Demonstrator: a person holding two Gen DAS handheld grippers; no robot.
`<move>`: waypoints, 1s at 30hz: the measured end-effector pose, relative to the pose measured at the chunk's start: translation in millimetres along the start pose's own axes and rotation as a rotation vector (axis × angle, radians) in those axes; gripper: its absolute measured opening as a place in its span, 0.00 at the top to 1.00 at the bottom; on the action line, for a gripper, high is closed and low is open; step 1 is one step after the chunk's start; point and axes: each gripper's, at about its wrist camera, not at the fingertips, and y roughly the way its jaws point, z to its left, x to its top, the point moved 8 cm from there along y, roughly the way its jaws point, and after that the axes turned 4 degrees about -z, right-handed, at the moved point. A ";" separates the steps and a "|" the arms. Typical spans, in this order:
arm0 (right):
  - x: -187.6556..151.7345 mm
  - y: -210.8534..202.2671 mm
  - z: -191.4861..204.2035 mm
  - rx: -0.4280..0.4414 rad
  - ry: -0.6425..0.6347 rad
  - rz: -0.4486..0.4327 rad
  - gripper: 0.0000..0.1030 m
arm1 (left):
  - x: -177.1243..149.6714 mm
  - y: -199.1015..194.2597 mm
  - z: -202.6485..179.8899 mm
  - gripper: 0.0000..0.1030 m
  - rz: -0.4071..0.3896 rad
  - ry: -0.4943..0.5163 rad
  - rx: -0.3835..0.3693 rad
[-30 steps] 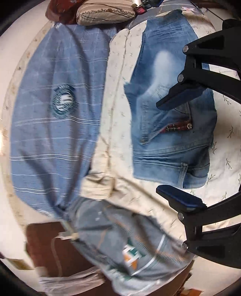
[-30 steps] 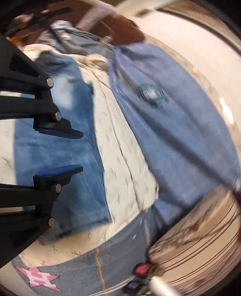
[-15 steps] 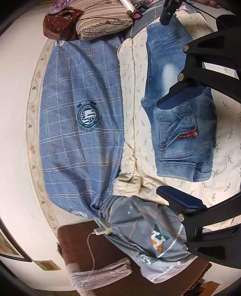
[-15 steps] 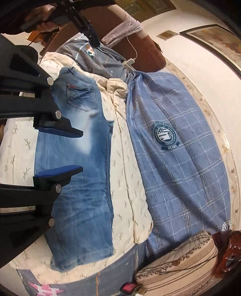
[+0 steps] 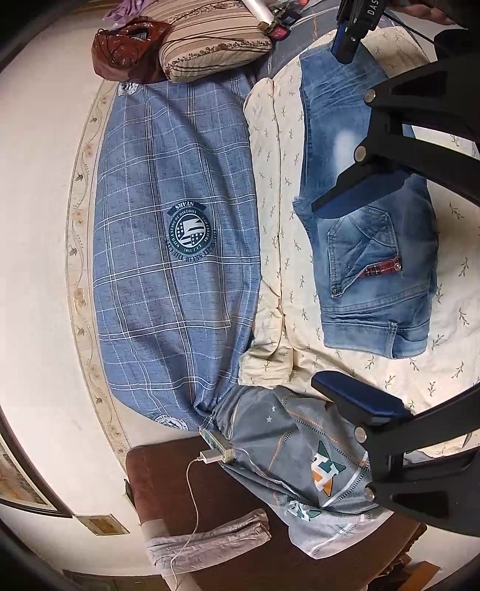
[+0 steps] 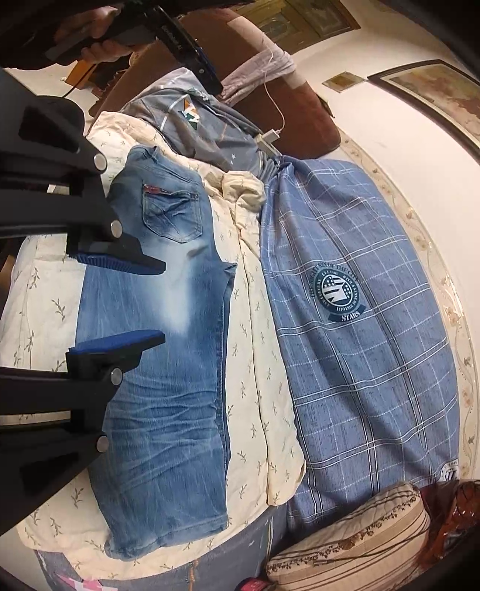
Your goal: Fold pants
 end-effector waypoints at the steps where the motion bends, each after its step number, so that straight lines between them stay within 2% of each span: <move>1: -0.1 0.4 0.5 -0.003 -0.004 0.000 0.68 | 0.1 0.3 -0.5 0.18 0.000 0.002 0.001; 18: -12.9 6.2 19.0 -0.013 -0.031 0.002 0.68 | -12.8 11.4 -7.6 0.17 0.034 0.016 0.001; 30: -16.3 -0.4 16.7 -0.047 -0.050 -0.014 0.68 | -22.8 14.0 -13.6 0.17 0.056 0.024 -0.002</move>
